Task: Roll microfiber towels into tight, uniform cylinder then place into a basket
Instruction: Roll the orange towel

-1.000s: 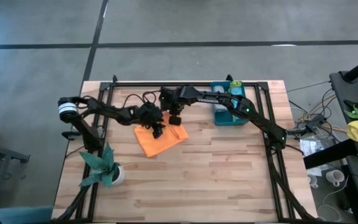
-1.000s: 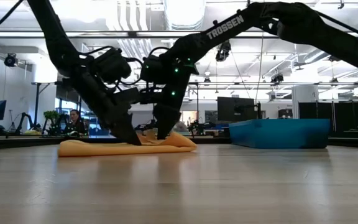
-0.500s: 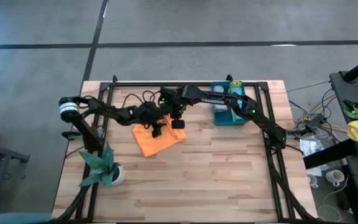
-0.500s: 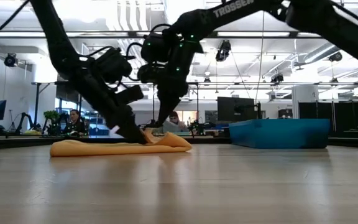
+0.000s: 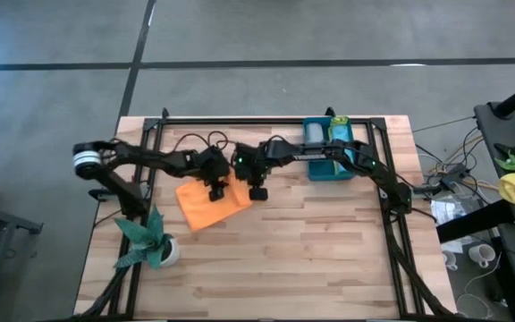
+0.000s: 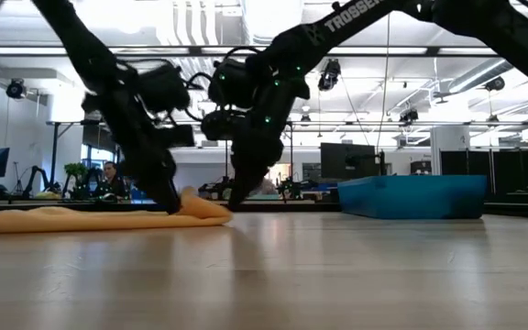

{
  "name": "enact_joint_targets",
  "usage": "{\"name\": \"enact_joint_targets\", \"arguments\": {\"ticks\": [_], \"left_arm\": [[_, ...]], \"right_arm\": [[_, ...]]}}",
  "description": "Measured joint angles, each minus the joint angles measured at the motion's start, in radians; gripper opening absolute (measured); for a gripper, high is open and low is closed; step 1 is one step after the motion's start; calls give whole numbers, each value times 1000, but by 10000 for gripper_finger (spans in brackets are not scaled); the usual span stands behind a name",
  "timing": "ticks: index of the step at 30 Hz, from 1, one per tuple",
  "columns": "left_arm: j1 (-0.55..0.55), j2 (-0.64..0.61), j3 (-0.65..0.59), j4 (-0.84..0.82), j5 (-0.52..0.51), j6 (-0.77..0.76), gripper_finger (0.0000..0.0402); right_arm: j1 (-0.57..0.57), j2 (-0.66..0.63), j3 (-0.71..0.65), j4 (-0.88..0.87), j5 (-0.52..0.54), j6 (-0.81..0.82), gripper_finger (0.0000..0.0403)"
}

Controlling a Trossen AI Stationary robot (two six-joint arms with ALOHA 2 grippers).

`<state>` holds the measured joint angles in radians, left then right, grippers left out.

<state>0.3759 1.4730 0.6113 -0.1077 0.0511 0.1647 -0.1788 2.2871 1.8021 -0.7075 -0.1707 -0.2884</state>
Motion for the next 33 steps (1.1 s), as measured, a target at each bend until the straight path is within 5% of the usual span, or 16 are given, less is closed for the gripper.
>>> {"name": "enact_joint_targets", "arguments": {"ticks": [9, 18, 24, 28, 33], "left_arm": [[0, -299, -32, -94, -58, -4, 164], [-10, -566, -44, -212, -62, -208, 164], [-41, -555, -50, -254, -70, -247, 164], [-95, -473, -48, -233, -88, -277, 164], [-184, -345, -46, -155, -86, -321, 164]], "right_arm": [[58, -34, -49, 60, 33, 19, 8], [50, 33, -34, 312, -18, 91, 8], [61, 51, -30, 110, -52, 166, 8], [48, 41, -49, -94, -90, 245, 8], [44, -26, -147, -150, -97, 313, 8]]}}
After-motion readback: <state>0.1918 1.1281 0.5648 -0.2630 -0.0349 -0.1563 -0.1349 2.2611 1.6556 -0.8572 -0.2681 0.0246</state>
